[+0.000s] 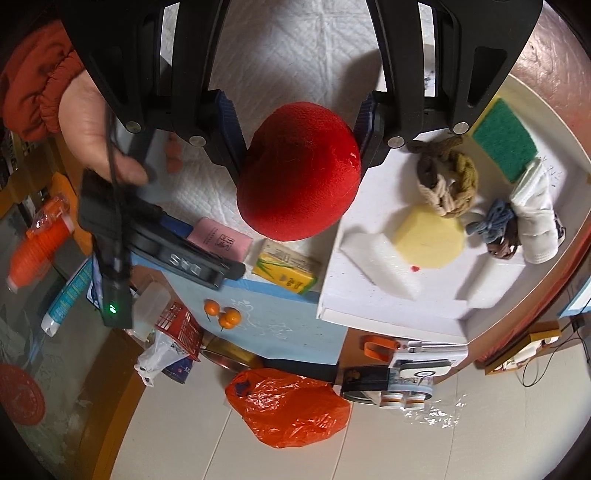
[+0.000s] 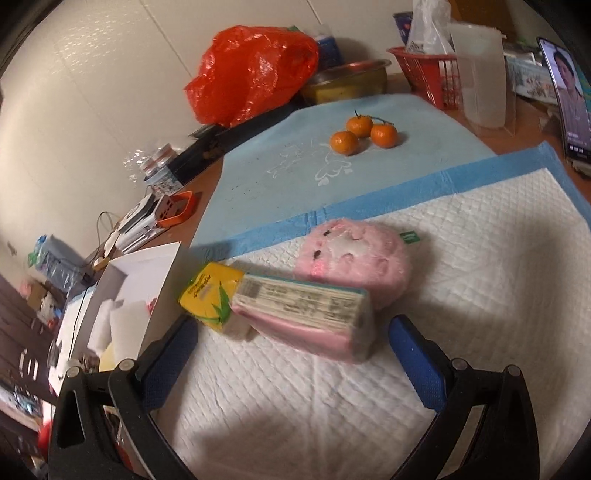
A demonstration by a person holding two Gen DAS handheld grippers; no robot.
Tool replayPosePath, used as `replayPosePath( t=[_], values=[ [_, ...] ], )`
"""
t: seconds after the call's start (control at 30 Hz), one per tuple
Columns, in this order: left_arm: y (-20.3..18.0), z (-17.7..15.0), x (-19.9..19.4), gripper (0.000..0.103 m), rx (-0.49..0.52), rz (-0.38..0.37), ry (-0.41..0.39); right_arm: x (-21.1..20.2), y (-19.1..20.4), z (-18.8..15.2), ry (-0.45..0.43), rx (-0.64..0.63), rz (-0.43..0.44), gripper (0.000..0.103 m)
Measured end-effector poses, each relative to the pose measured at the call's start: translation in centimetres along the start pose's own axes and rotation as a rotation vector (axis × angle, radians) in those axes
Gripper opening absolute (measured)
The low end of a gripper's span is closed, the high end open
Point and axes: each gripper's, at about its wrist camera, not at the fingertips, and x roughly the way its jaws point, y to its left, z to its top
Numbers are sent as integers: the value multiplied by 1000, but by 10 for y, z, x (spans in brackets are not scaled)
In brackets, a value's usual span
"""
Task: Organize soft objects
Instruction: 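Grasp the red ball with the left tool while the right tool grasps the pink tissue pack, then carry the red ball in the left tool while the right tool carries the tissue pack to the tray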
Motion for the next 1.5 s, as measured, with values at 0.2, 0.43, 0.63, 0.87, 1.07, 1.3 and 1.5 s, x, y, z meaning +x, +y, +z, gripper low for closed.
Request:
replayPosePath(
  t=[0.2, 0.43, 0.63, 0.87, 1.07, 1.3, 1.5],
  values=[
    [10, 0, -6, 51, 5, -2, -3, 15, 24, 3, -33, -42, -138, 103],
    [17, 6, -8, 52, -5, -30, -17, -8, -3, -6, -30, -20, -42, 76],
    [2, 20, -15, 52, 22, -75, -51, -62, -21, -24, -54, 34, 105, 76],
    [-9, 42, -48, 52, 45, -96, -151, -136, 17, -10, -227, -111, 200, 77],
    [-11, 47, -71, 52, 47, -107, -207, -176, 45, -15, -323, -210, 281, 77],
    [-6, 46, -78, 52, 34, -100, -220, -176, 51, -22, -315, -231, 299, 77],
    [4, 44, -83, 52, 14, -85, -226, -176, 55, -24, -315, -240, 306, 77]
  ],
)
